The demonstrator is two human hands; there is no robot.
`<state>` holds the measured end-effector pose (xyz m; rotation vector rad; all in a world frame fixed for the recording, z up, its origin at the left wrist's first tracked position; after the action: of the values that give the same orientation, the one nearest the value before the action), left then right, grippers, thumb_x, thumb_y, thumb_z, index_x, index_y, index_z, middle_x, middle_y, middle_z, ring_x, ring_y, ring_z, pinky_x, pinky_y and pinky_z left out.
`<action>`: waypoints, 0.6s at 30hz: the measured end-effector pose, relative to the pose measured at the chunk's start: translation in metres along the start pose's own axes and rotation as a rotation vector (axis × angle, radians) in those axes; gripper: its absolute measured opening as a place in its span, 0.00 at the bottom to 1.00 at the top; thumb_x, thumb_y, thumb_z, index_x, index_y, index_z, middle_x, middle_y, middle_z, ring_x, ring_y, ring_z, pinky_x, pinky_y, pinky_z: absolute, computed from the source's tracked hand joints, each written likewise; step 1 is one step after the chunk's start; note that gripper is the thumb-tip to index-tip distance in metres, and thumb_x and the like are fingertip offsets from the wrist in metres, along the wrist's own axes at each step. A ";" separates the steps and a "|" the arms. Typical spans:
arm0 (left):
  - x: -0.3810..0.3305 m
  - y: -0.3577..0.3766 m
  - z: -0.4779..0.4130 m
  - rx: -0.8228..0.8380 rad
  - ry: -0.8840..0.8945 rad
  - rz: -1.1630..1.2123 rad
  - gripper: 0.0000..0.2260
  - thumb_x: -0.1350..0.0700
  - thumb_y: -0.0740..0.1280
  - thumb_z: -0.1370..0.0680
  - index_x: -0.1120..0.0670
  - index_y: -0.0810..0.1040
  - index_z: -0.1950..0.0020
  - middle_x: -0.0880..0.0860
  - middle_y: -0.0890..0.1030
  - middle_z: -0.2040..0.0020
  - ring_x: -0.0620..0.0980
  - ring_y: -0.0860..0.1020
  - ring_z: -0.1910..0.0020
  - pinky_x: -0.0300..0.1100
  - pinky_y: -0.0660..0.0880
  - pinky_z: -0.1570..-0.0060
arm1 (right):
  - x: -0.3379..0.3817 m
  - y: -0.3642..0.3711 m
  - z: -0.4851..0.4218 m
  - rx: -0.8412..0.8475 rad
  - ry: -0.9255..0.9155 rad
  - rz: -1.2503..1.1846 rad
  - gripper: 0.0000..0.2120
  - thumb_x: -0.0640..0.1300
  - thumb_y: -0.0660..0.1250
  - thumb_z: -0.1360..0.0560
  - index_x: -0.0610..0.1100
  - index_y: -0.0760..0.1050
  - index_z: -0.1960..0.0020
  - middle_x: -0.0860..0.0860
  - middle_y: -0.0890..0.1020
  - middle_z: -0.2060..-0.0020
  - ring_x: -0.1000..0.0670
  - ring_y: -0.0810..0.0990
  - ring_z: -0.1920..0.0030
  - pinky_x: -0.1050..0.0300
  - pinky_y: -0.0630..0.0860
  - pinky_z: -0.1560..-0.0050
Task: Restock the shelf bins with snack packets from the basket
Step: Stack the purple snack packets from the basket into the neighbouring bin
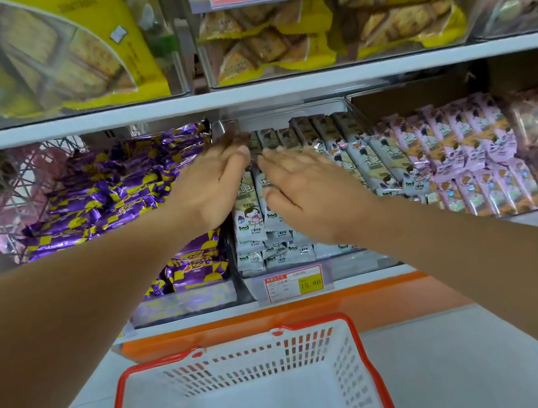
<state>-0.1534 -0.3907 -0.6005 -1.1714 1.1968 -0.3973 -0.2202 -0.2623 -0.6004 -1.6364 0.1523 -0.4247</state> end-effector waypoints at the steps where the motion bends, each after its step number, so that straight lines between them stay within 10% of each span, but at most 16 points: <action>1: 0.000 0.002 0.000 0.003 -0.016 0.016 0.22 0.45 0.46 0.15 0.48 0.62 0.23 0.50 0.60 0.22 0.50 0.57 0.23 0.48 0.53 0.25 | 0.000 0.000 0.001 -0.003 -0.005 -0.004 0.27 0.52 0.45 0.17 0.44 0.49 0.21 0.48 0.51 0.21 0.51 0.47 0.22 0.51 0.41 0.23; 6: -0.001 -0.004 0.022 -0.195 0.150 0.023 0.29 0.39 0.46 0.20 0.53 0.66 0.25 0.53 0.67 0.26 0.52 0.63 0.27 0.52 0.58 0.27 | -0.018 -0.007 0.022 -0.132 -0.021 -0.034 0.31 0.57 0.48 0.19 0.46 0.48 0.20 0.50 0.49 0.21 0.52 0.45 0.22 0.52 0.39 0.23; 11: -0.006 0.008 0.058 -0.047 0.408 -0.194 0.34 0.34 0.54 0.23 0.49 0.54 0.21 0.46 0.51 0.20 0.46 0.49 0.22 0.51 0.47 0.24 | -0.046 -0.007 0.052 -0.045 -0.097 -0.018 0.41 0.70 0.48 0.27 0.52 0.44 0.20 0.54 0.45 0.21 0.55 0.41 0.22 0.59 0.31 0.27; 18: -0.011 0.026 0.052 0.106 0.402 -0.204 0.31 0.44 0.61 0.21 0.50 0.53 0.21 0.49 0.52 0.20 0.49 0.47 0.21 0.54 0.51 0.24 | -0.051 0.000 0.049 -0.104 -0.120 -0.071 0.30 0.57 0.63 0.23 0.49 0.62 0.23 0.49 0.61 0.24 0.47 0.57 0.23 0.49 0.48 0.25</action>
<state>-0.1206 -0.3461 -0.6215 -1.1567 1.3837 -0.8721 -0.2499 -0.1994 -0.6130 -1.7684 0.0267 -0.3761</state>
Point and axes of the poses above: each hand's wrist, its own z-axis away from the middle knuckle, its own y-axis out of the palm, x = y × z, the point moved 4 cm from there along -z, towards the middle knuckle
